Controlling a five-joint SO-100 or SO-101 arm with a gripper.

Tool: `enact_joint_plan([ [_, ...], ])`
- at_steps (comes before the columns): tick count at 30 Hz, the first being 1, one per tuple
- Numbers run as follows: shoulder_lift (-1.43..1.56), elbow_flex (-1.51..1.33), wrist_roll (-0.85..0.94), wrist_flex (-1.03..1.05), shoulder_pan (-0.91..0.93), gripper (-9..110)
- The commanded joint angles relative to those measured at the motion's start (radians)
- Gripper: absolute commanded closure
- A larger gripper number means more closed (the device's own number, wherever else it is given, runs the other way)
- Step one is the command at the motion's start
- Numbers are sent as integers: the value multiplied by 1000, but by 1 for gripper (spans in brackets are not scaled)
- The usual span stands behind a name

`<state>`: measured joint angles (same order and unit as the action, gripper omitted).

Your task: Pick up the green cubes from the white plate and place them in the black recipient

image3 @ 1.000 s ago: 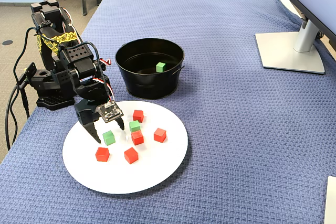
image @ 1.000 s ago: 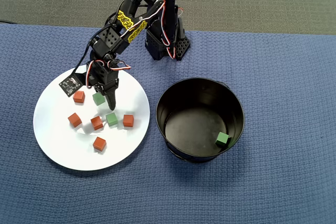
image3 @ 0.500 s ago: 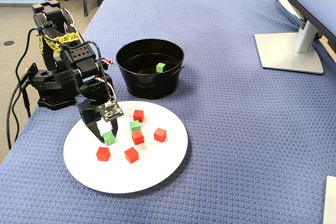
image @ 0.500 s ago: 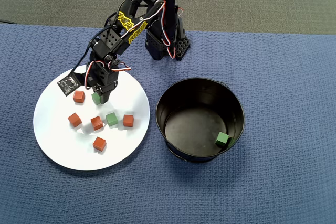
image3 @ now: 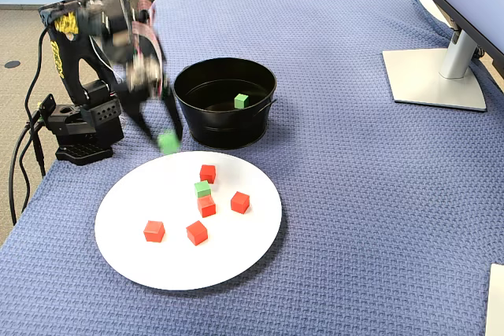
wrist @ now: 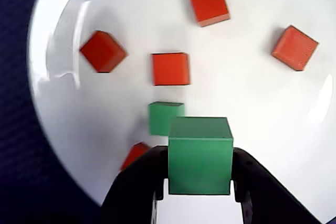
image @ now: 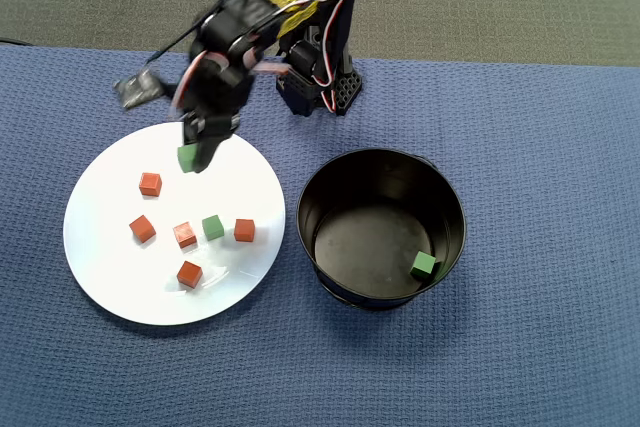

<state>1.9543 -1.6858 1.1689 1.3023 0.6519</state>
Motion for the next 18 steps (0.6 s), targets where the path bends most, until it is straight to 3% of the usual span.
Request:
enact_joint_plan([
  [1,144,178,-126,140,-190,101],
  [10,140,152,-422,146,-716,102],
  [16,26,15,-532,-3,-874,102],
  [17,11,0,-529,-9,-891,91],
  [18,0,-12,-511,-5,-905,72],
])
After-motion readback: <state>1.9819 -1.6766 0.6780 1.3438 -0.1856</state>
